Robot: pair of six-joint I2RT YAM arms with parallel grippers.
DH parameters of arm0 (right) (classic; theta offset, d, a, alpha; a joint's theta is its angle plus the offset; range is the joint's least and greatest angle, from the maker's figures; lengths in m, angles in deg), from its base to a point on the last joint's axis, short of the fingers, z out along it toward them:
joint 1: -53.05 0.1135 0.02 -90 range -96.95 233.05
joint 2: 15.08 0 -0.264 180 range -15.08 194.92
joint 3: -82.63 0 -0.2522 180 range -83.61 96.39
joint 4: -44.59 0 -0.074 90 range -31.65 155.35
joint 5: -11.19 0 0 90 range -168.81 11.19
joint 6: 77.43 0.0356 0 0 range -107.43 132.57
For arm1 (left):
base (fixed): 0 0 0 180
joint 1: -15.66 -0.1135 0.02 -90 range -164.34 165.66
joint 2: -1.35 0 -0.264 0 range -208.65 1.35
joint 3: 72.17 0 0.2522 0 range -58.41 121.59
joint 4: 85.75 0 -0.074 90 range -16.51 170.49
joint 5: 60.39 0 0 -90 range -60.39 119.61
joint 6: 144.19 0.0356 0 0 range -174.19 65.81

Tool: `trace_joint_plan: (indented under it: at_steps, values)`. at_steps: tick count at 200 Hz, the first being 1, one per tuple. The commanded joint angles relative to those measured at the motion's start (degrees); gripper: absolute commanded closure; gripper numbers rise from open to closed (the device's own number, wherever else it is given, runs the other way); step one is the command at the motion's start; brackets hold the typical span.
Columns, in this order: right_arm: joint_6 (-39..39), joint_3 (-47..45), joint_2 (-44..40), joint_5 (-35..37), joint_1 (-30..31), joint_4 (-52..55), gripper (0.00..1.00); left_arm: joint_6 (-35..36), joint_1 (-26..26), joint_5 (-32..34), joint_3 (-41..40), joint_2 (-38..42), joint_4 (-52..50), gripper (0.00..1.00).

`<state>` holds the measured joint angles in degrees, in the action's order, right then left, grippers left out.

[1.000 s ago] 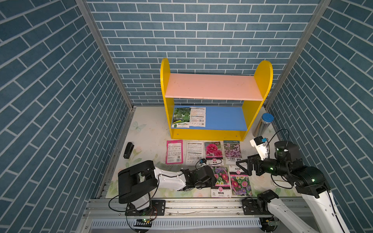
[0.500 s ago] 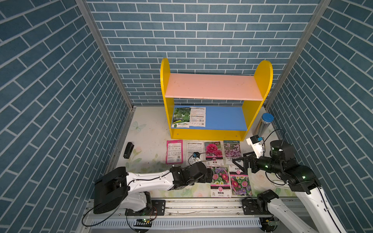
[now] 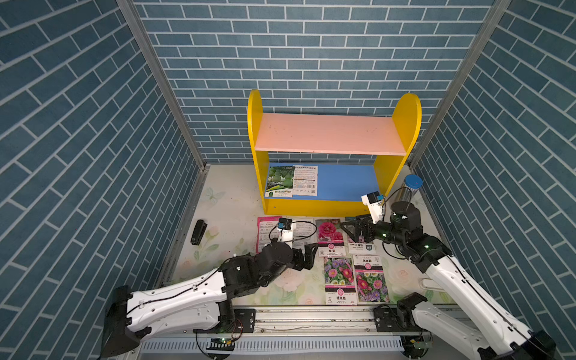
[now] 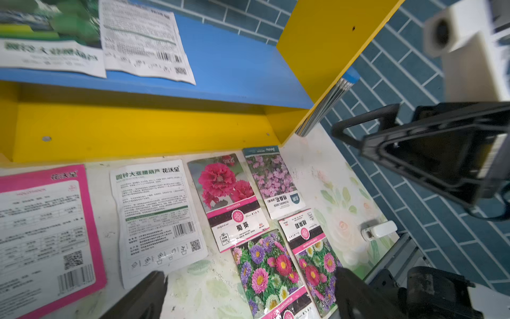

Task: Take the seed bag off the shelf
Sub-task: Pick up the seed packet from the shelf.

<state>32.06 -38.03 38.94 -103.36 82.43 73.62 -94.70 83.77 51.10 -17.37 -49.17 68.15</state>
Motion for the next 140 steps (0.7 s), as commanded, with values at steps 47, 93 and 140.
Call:
trace_joint_plan:
  at_steps: [47, 93, 140]
  values:
    - [-3.8, 11.8, 18.4, 16.3, 6.4, -12.9, 0.00, 5.7, -0.4, 5.4, 1.7, 9.4, -5.6, 0.00]
    - [-3.8, 17.2, 27.6, 22.4, 8.2, -15.9, 0.00, 8.7, -0.5, 7.8, 4.0, 10.7, -7.9, 0.00]
    - [-5.2, 26.3, 37.2, 28.3, 10.6, -14.5, 0.00, 10.8, -0.5, 10.1, 4.1, 12.4, -8.4, 0.00]
